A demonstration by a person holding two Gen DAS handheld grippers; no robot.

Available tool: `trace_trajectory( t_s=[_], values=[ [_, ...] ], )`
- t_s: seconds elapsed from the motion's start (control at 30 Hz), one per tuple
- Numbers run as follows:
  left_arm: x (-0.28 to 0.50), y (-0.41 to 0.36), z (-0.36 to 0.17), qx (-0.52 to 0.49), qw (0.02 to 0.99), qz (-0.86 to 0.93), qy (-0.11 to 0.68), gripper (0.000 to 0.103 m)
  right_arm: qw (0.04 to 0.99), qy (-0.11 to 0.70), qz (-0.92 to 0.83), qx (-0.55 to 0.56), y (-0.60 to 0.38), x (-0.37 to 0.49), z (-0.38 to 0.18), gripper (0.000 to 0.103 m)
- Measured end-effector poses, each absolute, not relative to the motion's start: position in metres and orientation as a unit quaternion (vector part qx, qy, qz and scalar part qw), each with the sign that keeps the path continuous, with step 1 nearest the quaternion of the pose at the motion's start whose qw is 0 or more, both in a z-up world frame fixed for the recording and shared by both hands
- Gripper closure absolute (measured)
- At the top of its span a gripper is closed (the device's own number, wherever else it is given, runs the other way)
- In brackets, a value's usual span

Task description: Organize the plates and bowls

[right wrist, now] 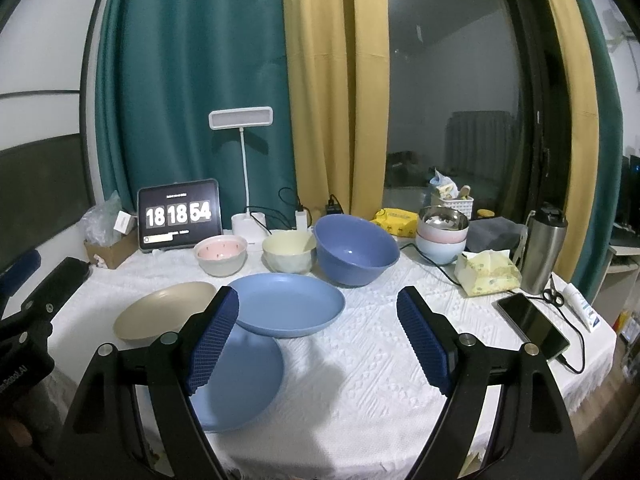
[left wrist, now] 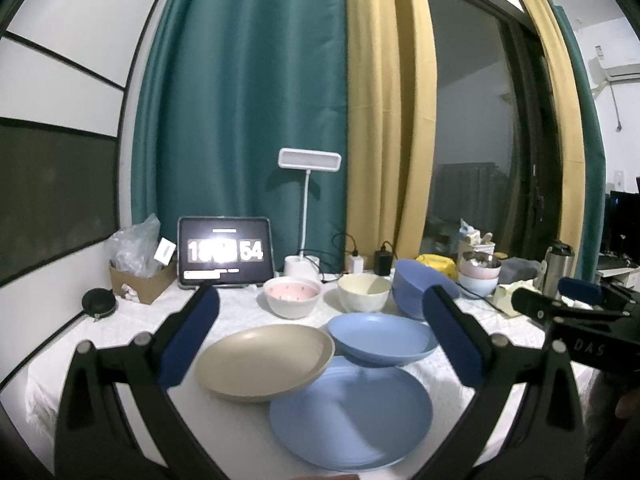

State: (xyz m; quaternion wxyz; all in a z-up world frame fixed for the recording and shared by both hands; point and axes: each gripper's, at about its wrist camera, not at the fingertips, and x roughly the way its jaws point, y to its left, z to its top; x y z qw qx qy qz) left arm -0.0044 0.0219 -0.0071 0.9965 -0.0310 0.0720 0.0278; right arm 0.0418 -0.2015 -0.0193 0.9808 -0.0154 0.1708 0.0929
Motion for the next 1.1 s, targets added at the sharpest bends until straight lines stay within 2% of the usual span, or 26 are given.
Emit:
trace_trajectory(
  t_s=[1.1],
  values=[
    [-0.0051,0.0309,-0.0075,-0.035,0.996,0.028,0.071,0.0,0.98,0.173,0.093,-0.016,-0.2007,0.0429,-0.0188,0.018]
  ],
)
